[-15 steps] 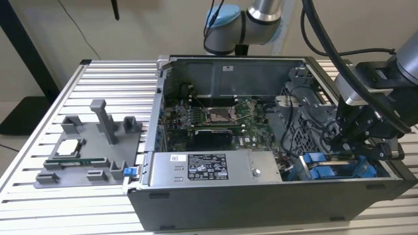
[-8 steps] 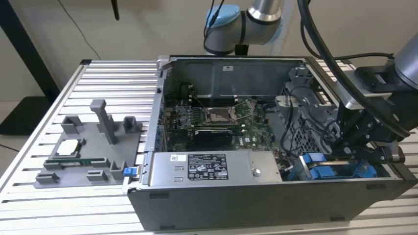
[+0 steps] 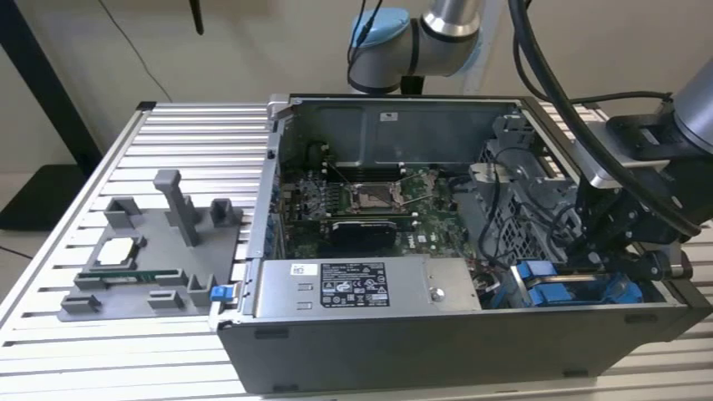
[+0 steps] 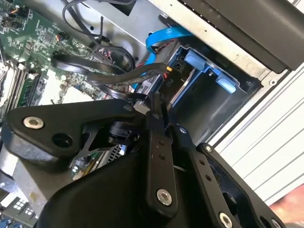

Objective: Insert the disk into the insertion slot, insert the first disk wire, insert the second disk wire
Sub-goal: 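Insert the second disk wire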

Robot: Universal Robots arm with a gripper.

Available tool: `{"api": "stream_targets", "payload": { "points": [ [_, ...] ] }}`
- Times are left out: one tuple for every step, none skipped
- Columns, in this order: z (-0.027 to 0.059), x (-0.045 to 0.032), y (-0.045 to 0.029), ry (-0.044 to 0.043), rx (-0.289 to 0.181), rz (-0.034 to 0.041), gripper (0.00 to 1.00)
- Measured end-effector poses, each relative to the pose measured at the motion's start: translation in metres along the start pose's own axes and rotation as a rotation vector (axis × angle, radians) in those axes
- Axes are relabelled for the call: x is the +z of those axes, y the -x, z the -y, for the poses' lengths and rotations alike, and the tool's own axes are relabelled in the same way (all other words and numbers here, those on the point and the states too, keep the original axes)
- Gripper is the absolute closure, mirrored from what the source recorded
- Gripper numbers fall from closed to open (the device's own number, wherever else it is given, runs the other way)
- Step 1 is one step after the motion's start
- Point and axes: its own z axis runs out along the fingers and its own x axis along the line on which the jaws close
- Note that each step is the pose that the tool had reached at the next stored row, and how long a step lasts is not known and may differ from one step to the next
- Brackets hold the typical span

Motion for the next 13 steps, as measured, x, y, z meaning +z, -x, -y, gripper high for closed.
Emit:
{"api": "stream_targets", "payload": {
  "points": [
    [0.0000, 0.0001, 0.0000, -0.0005, 0.000, -0.0001, 1.00],
    [0.0001, 0.0001, 0.0000, -0.0012, -0.001, 0.0000, 1.00],
    [0.0002, 0.0002, 0.0000, -0.0018, -0.001, 0.0000, 1.00],
    [0.0002, 0.0003, 0.0000, -0.0024, -0.001, 0.0001, 1.00],
    [0.0003, 0.0004, 0.0001, -0.0030, -0.001, 0.0002, 1.00],
    [0.0004, 0.0005, 0.0001, -0.0034, -0.002, 0.0001, 1.00],
    [0.0005, 0.0006, 0.0001, -0.0039, -0.002, 0.0001, 1.00],
    [0.0005, 0.0007, 0.0001, -0.0043, -0.002, 0.0000, 1.00],
    [0.0005, 0.0008, 0.0002, -0.0048, -0.003, 0.0001, 1.00],
    [0.0006, 0.0010, 0.0002, -0.0052, -0.003, 0.0001, 1.00],
    [0.0006, 0.0010, 0.0003, -0.0058, -0.003, 0.0002, 1.00],
    [0.0007, 0.0012, 0.0003, -0.0064, -0.004, 0.0002, 1.00],
    [0.0007, 0.0014, 0.0004, -0.0071, -0.004, 0.0004, 1.00]
  ]
}}
